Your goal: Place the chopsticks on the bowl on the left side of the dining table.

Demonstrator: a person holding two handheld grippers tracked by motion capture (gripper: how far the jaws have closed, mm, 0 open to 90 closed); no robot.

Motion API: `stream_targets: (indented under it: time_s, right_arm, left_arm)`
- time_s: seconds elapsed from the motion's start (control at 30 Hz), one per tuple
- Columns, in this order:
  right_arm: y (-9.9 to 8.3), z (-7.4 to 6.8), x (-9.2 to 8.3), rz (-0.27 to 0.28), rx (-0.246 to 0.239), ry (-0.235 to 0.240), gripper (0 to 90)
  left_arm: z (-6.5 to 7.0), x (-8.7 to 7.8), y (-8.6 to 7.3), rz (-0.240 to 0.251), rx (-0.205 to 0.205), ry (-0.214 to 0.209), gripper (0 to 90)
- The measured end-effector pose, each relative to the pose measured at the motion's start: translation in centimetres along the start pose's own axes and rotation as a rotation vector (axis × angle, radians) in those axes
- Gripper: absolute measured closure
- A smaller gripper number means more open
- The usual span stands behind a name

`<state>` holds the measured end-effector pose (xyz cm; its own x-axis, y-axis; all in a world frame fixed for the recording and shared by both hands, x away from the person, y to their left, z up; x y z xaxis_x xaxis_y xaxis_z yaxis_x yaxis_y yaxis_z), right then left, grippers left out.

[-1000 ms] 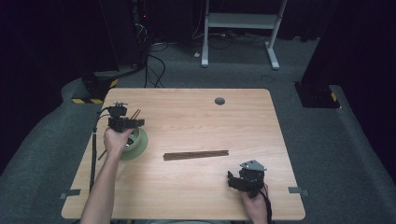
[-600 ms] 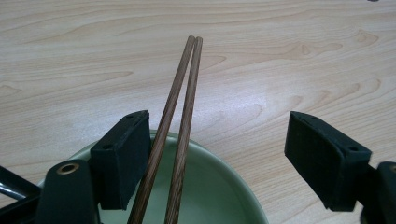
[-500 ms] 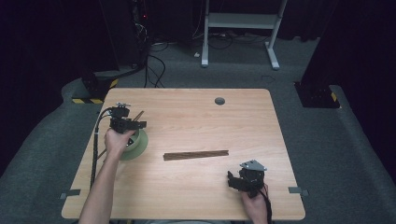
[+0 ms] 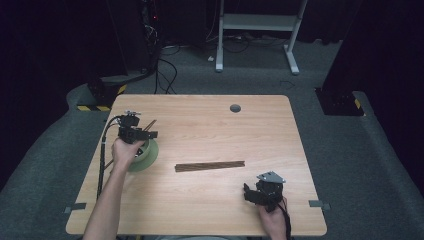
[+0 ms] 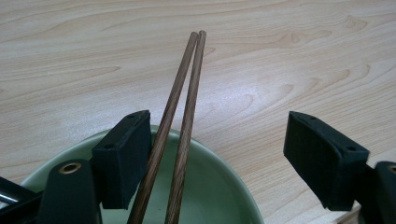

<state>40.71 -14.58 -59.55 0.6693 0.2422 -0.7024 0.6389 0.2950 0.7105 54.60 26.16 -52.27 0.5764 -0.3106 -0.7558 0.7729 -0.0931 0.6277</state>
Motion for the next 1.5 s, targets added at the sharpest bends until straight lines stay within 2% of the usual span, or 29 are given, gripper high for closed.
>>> stream_targets:
  time_s: [0.5,0.77,1.0,1.13,1.4,1.5]
  right_arm:
    - [0.0,0.0,0.0,0.000,0.000,0.000,15.8]
    - [0.0,0.0,0.0,0.000,0.000,0.000,15.8]
    - [0.0,0.0,0.0,0.000,0.000,0.000,15.8]
    - [0.0,0.0,0.0,0.000,0.000,0.000,15.8]
    - [0.0,0.0,0.0,-0.001,0.000,0.001,15.8]
    - [0.0,0.0,0.0,0.000,0.000,0.001,15.8]
  left_arm:
    - [0.9,0.0,-0.4,-0.023,0.035,-0.024,23.9]
    - [1.3,-0.1,-0.7,-0.037,0.057,-0.023,24.0]
    - [2.0,-0.3,-0.9,-0.052,0.056,-0.075,23.5]
    - [2.1,-0.3,-1.0,-0.054,0.061,-0.075,23.4]
    - [2.6,-0.6,-1.1,-0.058,0.069,-0.102,23.6]
    - [2.6,-1.3,-0.9,-0.040,0.061,-0.116,23.1]
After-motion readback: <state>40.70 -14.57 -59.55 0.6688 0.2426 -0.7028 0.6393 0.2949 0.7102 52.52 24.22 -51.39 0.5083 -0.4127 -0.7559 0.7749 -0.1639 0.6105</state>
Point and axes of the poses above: each handheld gripper's, and its own axes: x roughly forward along the jaws, y roughly out of its top, z roughly to its right, the point moved 10 cm from there along x, roughly forward along the jaws, and after that the axes turned 2 degrees about -x, right-handed, at the moved point
